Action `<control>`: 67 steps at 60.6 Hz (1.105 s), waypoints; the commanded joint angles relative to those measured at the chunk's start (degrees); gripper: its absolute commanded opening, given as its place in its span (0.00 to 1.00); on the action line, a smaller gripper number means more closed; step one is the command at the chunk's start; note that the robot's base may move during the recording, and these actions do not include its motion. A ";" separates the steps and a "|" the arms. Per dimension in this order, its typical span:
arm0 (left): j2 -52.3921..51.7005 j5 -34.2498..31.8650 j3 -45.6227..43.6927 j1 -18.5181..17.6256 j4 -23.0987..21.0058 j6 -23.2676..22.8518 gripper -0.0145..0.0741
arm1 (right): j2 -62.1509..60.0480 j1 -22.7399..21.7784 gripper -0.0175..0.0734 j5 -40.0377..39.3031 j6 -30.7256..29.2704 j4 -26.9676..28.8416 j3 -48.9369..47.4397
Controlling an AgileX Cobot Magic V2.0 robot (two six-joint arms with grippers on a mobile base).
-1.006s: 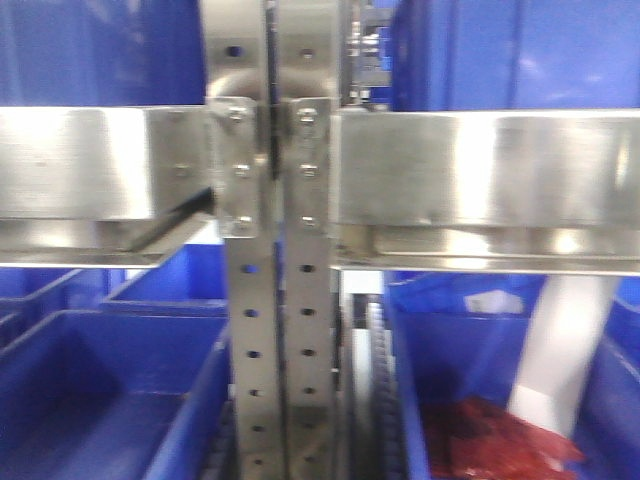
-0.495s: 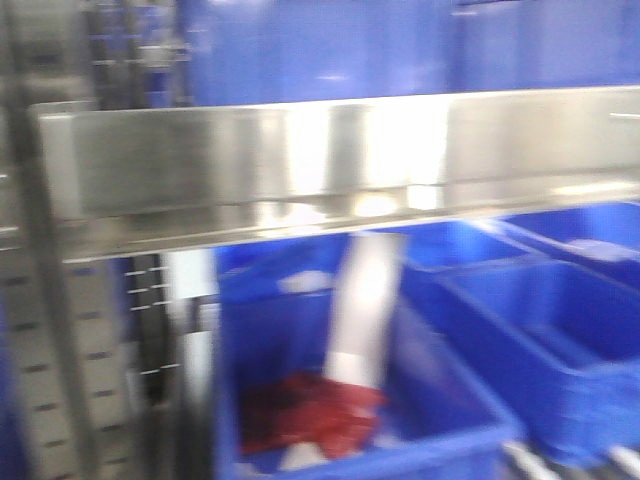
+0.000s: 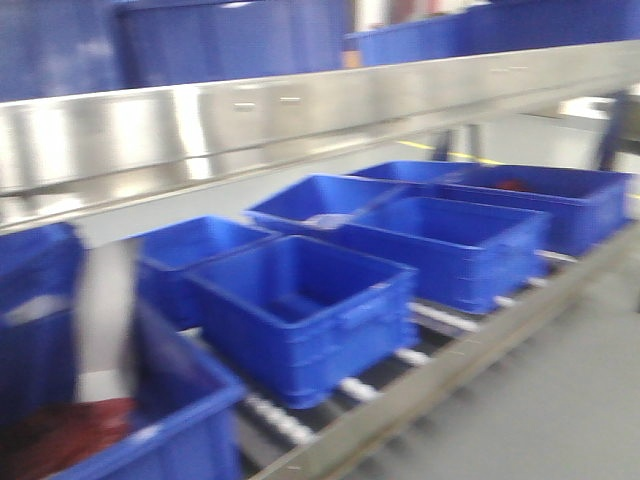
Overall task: Grab orange capacitor from left shelf to right conveyor
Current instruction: 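Hold the cylinder in the right gripper while the base turns away from the shelf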
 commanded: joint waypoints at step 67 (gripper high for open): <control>-0.65 -5.14 -0.26 0.01 -0.20 -0.09 0.02 | 0.64 0.13 0.35 -5.06 0.07 -0.29 -1.63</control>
